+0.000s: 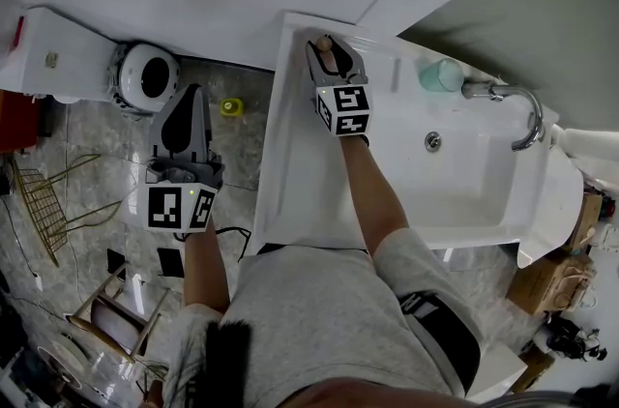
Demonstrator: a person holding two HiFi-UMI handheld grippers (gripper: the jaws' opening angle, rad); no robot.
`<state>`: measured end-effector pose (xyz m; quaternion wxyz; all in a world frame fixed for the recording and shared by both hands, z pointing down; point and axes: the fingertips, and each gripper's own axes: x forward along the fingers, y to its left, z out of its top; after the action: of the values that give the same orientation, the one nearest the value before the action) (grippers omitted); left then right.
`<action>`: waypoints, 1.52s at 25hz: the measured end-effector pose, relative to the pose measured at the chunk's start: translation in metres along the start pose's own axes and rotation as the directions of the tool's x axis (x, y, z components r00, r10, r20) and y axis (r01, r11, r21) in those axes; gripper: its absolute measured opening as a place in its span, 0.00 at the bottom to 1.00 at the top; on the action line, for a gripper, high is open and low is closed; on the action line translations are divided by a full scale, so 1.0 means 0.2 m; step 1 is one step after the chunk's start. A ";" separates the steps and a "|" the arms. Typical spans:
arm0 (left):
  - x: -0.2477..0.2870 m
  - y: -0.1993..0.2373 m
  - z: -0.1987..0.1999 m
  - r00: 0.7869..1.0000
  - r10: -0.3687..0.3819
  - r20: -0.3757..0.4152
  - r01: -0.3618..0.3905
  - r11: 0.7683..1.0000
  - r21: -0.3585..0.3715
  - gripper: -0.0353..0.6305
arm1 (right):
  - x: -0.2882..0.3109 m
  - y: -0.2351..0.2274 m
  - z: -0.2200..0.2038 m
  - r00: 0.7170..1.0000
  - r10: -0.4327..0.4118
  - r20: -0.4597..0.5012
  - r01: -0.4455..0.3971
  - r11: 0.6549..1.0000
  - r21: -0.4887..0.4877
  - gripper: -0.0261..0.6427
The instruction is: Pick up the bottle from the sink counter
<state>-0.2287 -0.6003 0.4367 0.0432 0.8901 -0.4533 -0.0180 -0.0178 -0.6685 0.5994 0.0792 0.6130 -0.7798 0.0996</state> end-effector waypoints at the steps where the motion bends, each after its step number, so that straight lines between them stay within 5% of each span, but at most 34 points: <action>1: 0.00 0.00 0.00 1.000 -0.002 0.000 0.002 1.000 0.001 0.06 | -0.01 0.00 0.00 1.000 -0.002 -0.003 0.002 1.000 0.001 0.26; 18: -0.04 -0.17 0.11 0.998 -0.033 0.048 0.032 0.999 0.010 0.06 | -0.35 0.11 0.39 0.992 0.040 0.118 -0.038 0.999 -0.019 0.26; 38: -0.22 -0.69 0.36 0.989 -0.036 0.142 0.030 0.998 0.050 0.06 | -1.11 0.04 0.76 0.980 0.065 0.187 -0.055 0.997 -0.058 0.27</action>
<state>-0.1482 -0.4888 0.3517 -0.0109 0.8947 -0.4408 -0.0715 0.0265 -0.4970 0.3971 0.0180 0.5936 -0.8042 0.0230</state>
